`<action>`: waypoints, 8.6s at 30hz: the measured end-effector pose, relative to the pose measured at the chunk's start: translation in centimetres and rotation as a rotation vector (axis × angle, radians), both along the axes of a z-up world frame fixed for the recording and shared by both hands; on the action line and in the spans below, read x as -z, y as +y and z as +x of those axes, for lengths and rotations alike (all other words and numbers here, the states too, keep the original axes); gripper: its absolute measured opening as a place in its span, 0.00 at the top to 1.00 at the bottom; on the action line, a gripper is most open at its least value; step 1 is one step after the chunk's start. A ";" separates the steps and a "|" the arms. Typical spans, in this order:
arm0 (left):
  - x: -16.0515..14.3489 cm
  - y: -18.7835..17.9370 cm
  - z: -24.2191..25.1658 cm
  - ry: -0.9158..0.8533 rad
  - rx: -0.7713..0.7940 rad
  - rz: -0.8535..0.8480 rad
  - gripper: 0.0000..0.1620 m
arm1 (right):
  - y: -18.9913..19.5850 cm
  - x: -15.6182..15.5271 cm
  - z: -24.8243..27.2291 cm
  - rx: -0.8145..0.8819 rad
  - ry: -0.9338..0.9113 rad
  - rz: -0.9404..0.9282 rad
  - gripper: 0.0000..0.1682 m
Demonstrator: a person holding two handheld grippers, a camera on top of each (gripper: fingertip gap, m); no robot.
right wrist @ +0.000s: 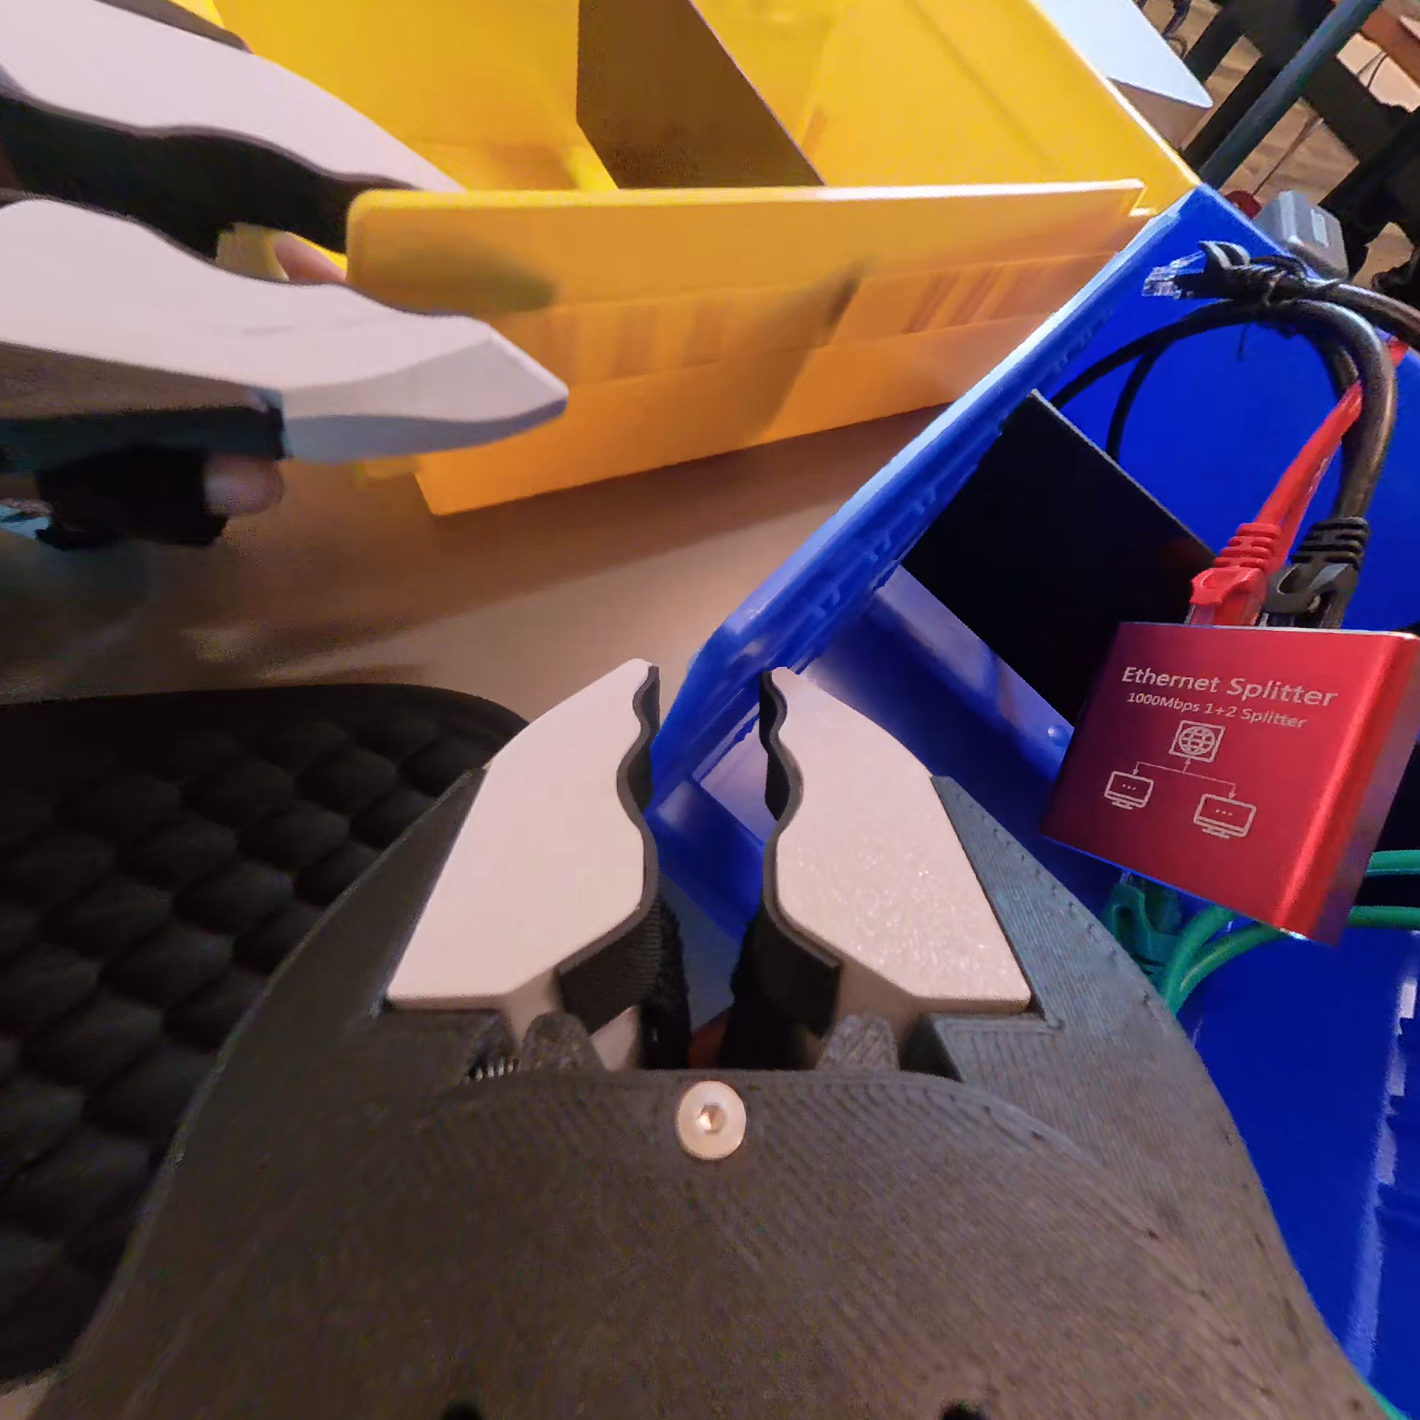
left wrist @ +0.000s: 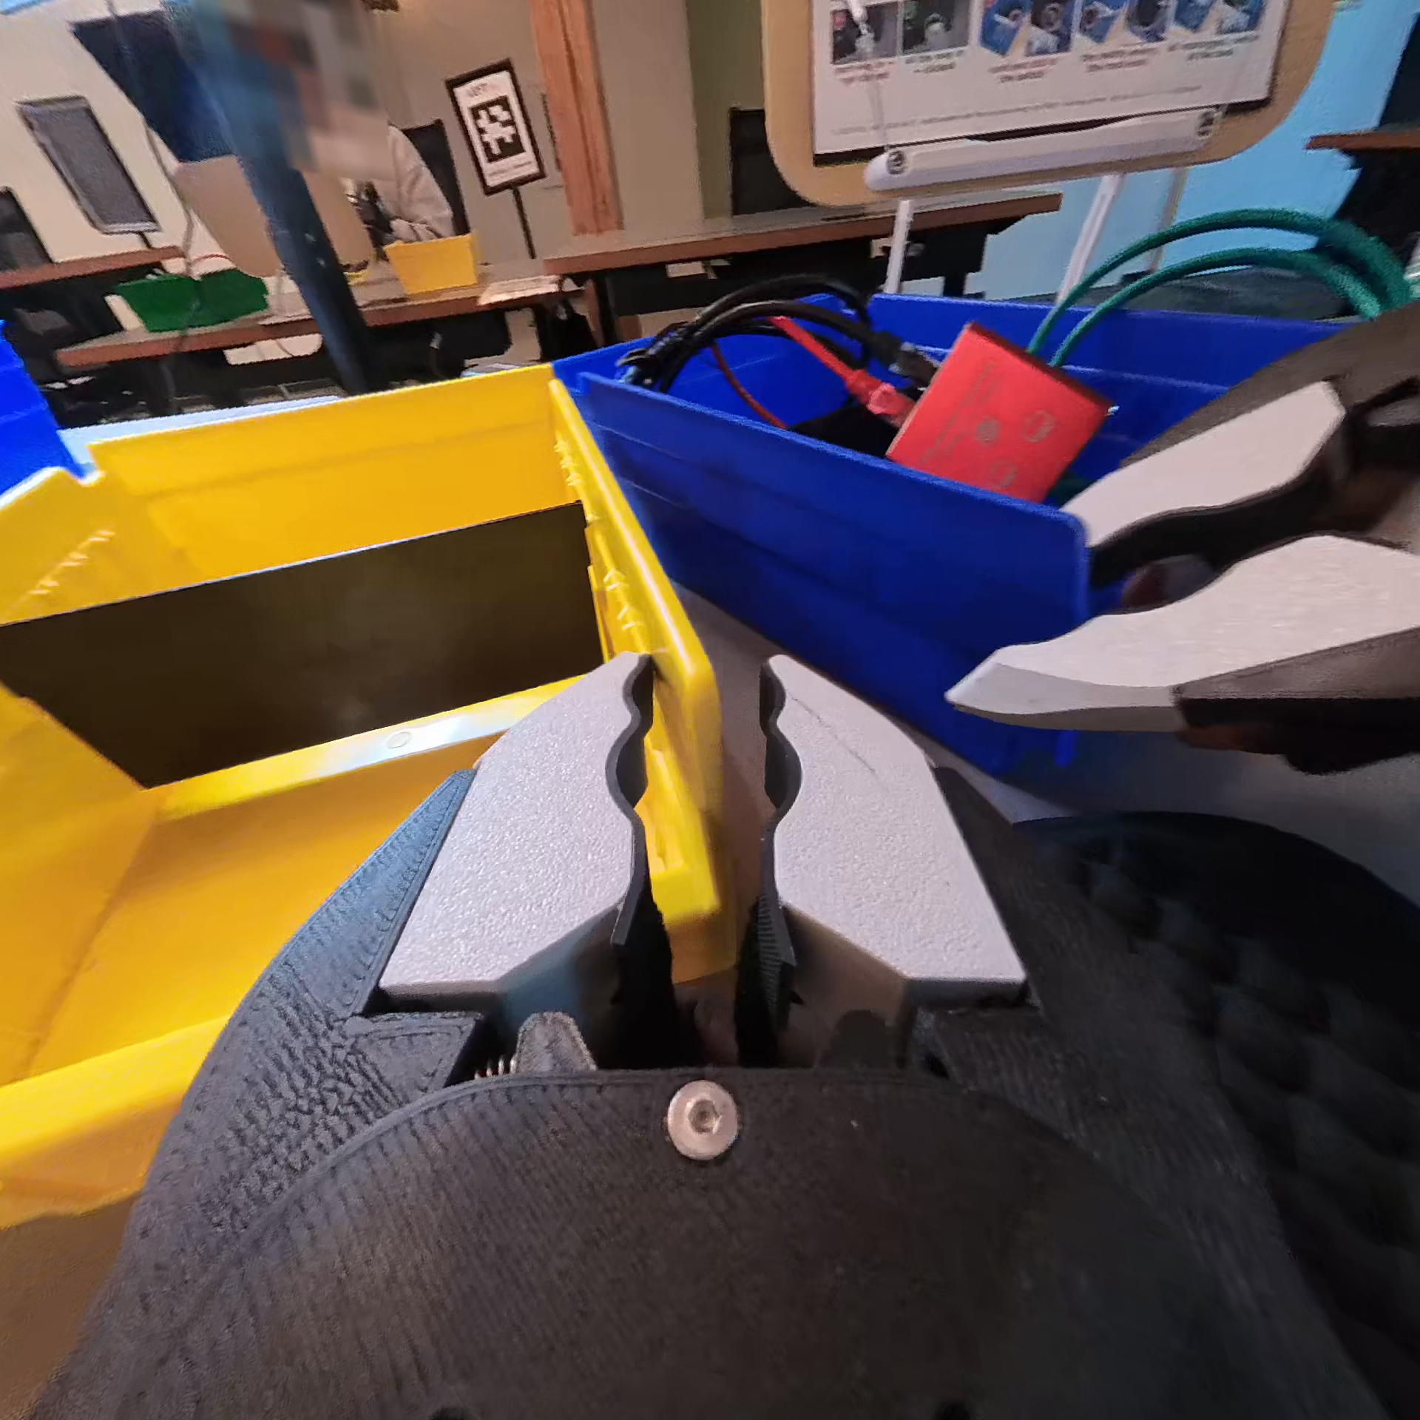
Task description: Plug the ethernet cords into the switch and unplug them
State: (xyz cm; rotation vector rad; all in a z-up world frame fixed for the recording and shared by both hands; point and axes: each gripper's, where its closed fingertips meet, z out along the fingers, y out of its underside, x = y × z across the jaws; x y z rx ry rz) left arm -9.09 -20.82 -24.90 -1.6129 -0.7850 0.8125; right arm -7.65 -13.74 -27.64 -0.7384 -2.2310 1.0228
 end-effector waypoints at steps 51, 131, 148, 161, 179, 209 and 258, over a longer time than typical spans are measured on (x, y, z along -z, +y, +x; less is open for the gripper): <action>-18.5 9.5 2.0 0.315 0.169 0.386 0.96 | 15.0 -18.2 12.3 0.479 0.739 -0.074 0.86; 4.9 21.2 1.9 -0.198 0.484 -0.692 0.68 | 23.3 -10.3 15.5 0.679 0.232 -0.254 0.41; 6.0 11.5 0.9 -0.353 0.555 -0.695 0.77 | 17.7 -8.8 12.8 0.491 0.160 -0.219 0.45; 6.0 4.0 0.0 -0.437 0.502 -0.679 0.76 | 15.5 -8.4 12.2 0.414 0.143 -0.257 0.47; -3.8 1.7 0.7 -0.261 0.433 -0.226 0.55 | 14.6 -7.7 12.6 0.374 0.149 -0.222 0.47; 0.2 0.0 -8.1 -0.135 0.412 -0.874 0.54 | 27.7 -6.9 16.2 0.943 0.177 -0.008 0.35; -13.5 2.4 -1.4 0.293 0.331 -0.449 0.54 | 5.4 -12.2 14.1 -0.016 0.336 -0.298 0.65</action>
